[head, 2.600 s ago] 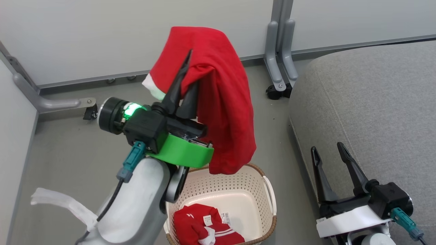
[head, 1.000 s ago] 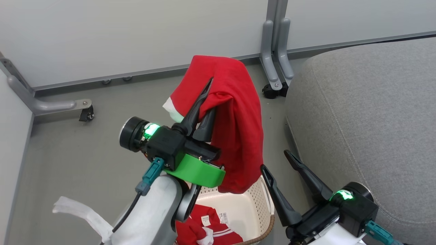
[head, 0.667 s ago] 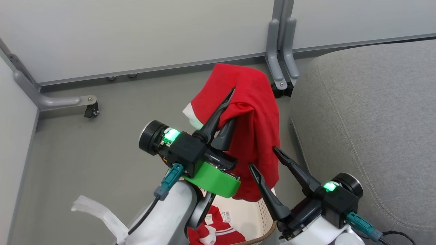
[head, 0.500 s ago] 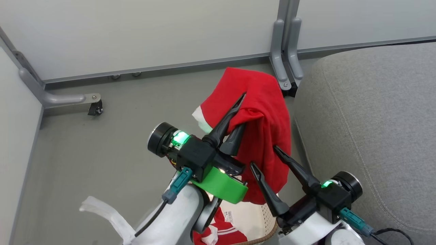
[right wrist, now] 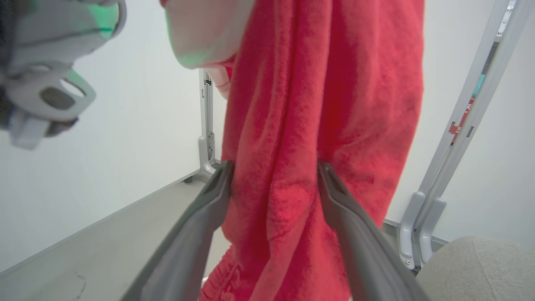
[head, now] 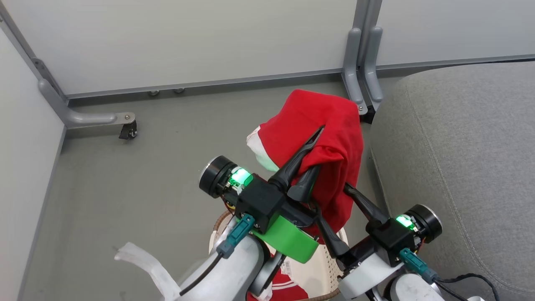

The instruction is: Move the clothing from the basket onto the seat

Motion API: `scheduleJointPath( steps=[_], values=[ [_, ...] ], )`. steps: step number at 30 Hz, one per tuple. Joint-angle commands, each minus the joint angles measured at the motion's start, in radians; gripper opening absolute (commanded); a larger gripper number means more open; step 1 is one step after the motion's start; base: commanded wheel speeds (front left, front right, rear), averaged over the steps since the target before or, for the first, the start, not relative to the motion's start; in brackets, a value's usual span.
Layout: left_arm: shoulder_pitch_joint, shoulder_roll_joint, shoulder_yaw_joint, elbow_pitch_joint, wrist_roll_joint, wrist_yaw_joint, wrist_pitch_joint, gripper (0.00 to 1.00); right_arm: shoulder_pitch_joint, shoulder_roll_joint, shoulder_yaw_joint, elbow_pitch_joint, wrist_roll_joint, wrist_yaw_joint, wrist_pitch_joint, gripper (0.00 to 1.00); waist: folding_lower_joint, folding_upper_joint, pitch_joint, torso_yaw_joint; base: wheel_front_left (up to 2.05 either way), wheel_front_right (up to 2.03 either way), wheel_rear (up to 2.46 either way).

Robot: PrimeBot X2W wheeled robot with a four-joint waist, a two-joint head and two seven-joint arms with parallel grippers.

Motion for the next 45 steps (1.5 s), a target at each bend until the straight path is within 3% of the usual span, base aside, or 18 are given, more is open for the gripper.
scheduleJointPath(
  steps=[1, 10, 11, 12, 45],
  values=[
    [-0.017, -0.002, -0.005, 0.003, -0.011, -0.002, -0.003, 0.0, -0.011, 0.004, 0.004, 0.011, -0.015, 0.0, -0.003, 1.0, 0.0, 0.0, -0.001, 0.003, 0.0, 0.0, 0.0],
    [-0.023, -0.005, -0.035, 0.003, -0.015, 0.003, -0.002, 0.0, -0.04, 0.036, -0.009, 0.086, -0.043, 0.0, -0.003, 1.0, 0.0, 0.0, -0.005, 0.015, 0.0, 0.0, 0.0],
    [-0.022, -0.005, -0.037, 0.004, -0.018, 0.003, -0.002, 0.0, -0.043, 0.041, -0.012, 0.096, -0.033, 0.0, -0.003, 0.95, 0.0, 0.0, -0.005, 0.017, 0.0, 0.0, 0.0],
    [-0.021, -0.005, -0.036, 0.006, -0.021, 0.006, -0.001, 0.0, -0.047, 0.045, -0.017, 0.095, -0.029, 0.0, -0.003, 0.0, 0.0, 0.0, -0.004, 0.018, 0.0, 0.0, 0.0],
    [-0.03, 0.017, -0.017, 0.01, -0.035, 0.026, -0.002, 0.0, -0.015, 0.061, -0.054, 0.019, 0.021, 0.0, -0.003, 0.0, 0.0, 0.0, -0.004, 0.019, 0.0, 0.0, 0.0]
  ],
)
